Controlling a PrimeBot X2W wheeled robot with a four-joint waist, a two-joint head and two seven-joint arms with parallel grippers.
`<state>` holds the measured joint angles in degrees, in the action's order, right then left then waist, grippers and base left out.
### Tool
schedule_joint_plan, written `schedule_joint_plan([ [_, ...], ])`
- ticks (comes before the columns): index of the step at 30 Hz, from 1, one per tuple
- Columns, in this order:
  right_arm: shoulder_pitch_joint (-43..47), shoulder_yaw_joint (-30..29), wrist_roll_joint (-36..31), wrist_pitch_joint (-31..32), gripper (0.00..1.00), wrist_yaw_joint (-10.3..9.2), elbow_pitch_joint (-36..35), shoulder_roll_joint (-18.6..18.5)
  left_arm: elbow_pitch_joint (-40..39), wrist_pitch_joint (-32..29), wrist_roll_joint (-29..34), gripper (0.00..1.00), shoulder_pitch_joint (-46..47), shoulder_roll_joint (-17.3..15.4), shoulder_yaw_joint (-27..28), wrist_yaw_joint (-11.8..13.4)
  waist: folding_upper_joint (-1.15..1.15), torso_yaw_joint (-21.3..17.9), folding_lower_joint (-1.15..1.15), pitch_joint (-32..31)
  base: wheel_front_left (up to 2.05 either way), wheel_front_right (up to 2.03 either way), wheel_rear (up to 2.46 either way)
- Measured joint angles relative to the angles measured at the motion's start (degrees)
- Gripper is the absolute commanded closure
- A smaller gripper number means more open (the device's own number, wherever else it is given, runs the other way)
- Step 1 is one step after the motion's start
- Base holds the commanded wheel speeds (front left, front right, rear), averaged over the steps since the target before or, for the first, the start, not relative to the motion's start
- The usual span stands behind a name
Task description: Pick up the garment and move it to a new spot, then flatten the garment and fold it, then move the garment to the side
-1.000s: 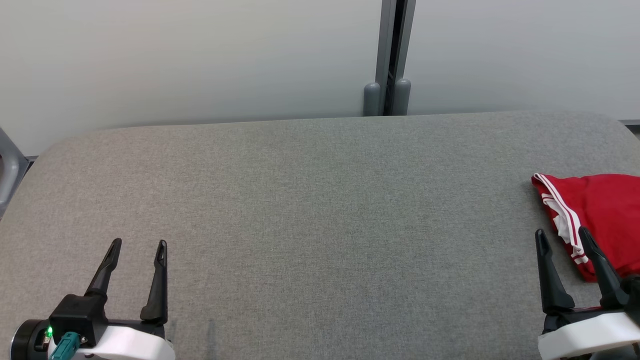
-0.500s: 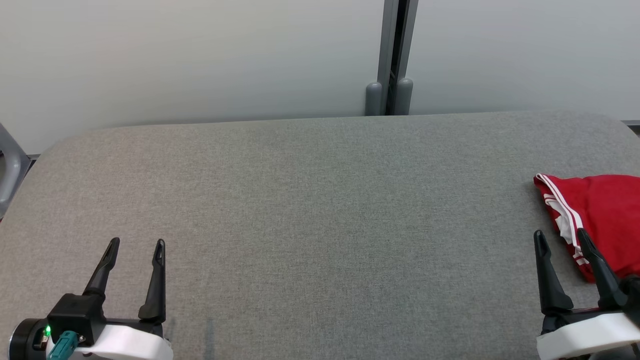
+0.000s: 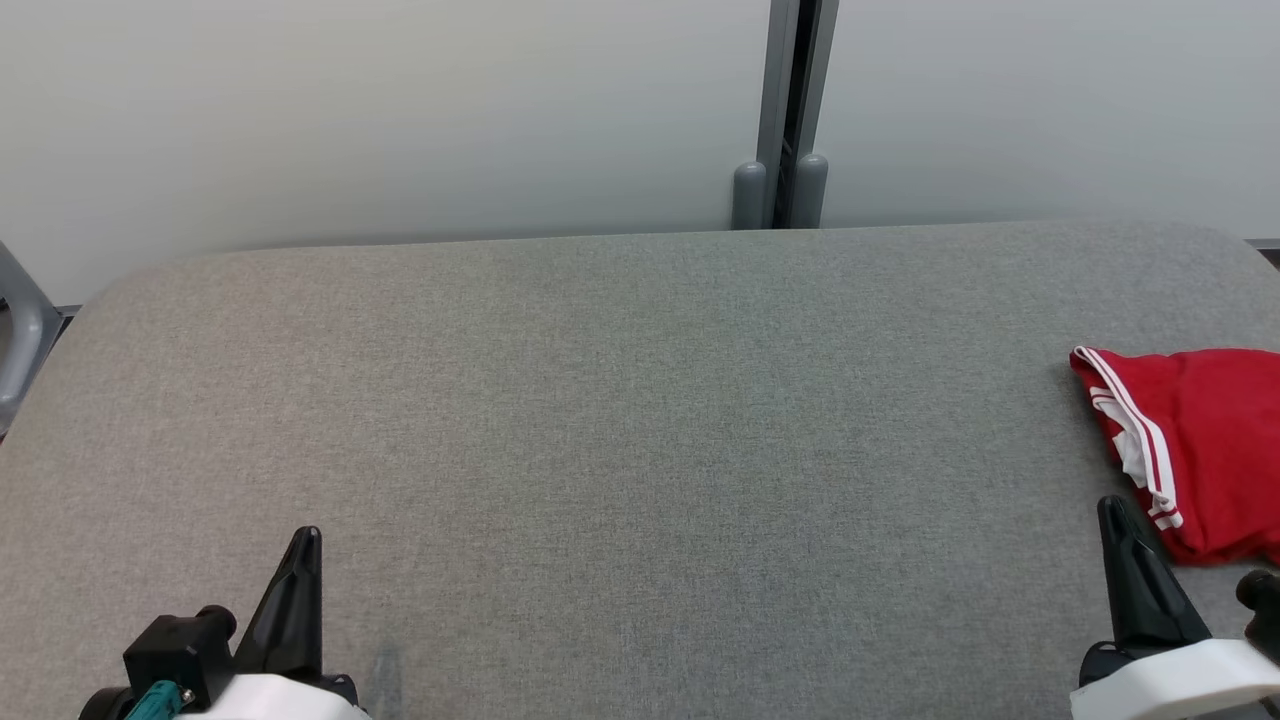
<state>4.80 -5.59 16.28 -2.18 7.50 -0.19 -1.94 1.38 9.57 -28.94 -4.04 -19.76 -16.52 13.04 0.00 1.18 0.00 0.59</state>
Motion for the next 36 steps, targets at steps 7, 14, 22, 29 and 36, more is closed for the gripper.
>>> schedule_joint_plan([
  [7,-1.30,-1.57,7.04,2.07,1.00,0.00,1.78,-0.02,2.11,-0.56,-6.41,1.00,1.53,1.62,0.93,-2.08,0.00,-0.07,0.00,-0.02,0.00,0.00,0.00],
  [14,-2.57,-3.04,13.55,3.78,1.00,0.00,3.44,-0.03,4.21,-1.07,-12.23,1.00,3.21,3.13,1.69,-4.00,0.00,-0.14,0.00,-0.05,0.00,0.00,0.00],
  [22,-4.03,-4.57,20.34,5.63,1.00,0.00,5.19,-0.07,6.23,-1.54,-18.38,1.00,4.93,4.76,2.56,-5.95,0.00,-0.22,0.00,-0.08,0.00,0.00,0.00],
  [29,-5.00,-5.53,25.09,6.79,1.00,0.00,6.43,-0.10,7.42,-1.97,-22.64,1.00,6.03,5.93,3.11,-7.21,0.00,-0.27,0.00,-0.09,0.00,0.00,0.00],
  [36,-6.08,-6.72,30.30,8.24,1.00,-0.01,7.77,-0.14,8.59,-2.33,-27.46,1.00,7.13,7.03,3.74,-8.53,0.00,-0.34,0.00,-0.11,0.00,0.00,0.00],
])
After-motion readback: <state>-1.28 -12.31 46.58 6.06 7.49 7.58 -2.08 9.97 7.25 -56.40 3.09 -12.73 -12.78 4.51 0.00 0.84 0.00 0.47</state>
